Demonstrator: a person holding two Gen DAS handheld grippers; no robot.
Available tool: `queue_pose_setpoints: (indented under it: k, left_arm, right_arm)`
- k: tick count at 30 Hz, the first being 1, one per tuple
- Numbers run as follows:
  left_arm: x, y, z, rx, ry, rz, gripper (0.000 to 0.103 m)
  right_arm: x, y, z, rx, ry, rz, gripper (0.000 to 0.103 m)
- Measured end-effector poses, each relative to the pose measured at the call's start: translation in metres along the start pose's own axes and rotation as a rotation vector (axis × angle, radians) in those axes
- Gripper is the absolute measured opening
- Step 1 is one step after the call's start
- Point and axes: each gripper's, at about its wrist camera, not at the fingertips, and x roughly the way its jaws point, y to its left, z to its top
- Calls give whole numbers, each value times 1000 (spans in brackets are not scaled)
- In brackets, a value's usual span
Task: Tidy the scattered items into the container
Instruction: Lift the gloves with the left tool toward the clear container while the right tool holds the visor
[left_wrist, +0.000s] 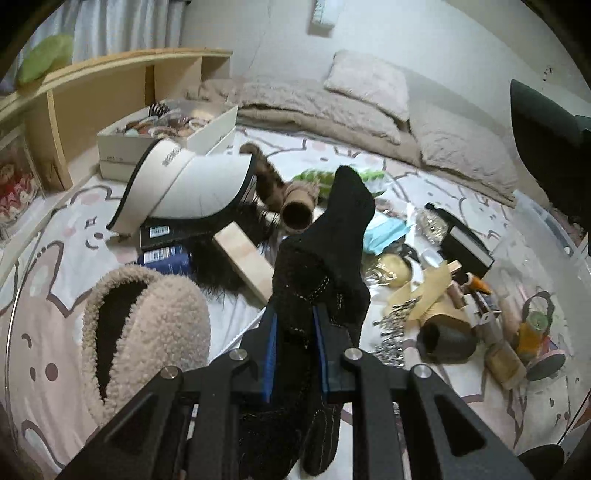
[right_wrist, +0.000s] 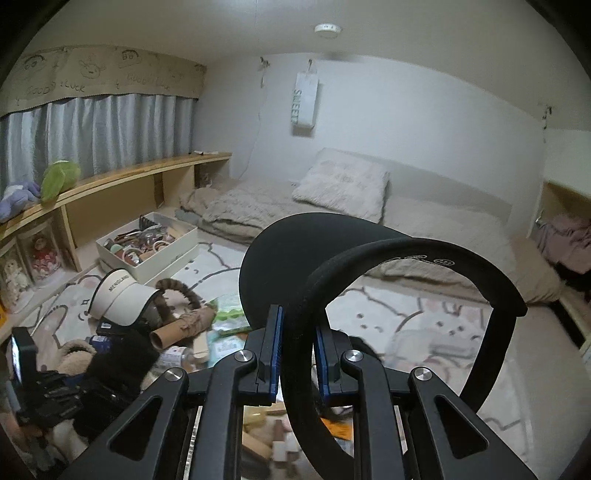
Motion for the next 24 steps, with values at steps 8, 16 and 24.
queue_pose_setpoints:
  k: [8,16,24]
  left_arm:
    - [-38,-16,11,33,-83,-43,18]
    - [-82,-35,27,59,-172,-113,18]
    - [-112,-77,54,90,-190,-277,18]
  right_arm:
    - [-34,-24,2,-50,-16,-82,17]
    - [-66,-45,-9,-86,-31,-153,17]
    - [-98,-64,-20,-62,-54,-164,17]
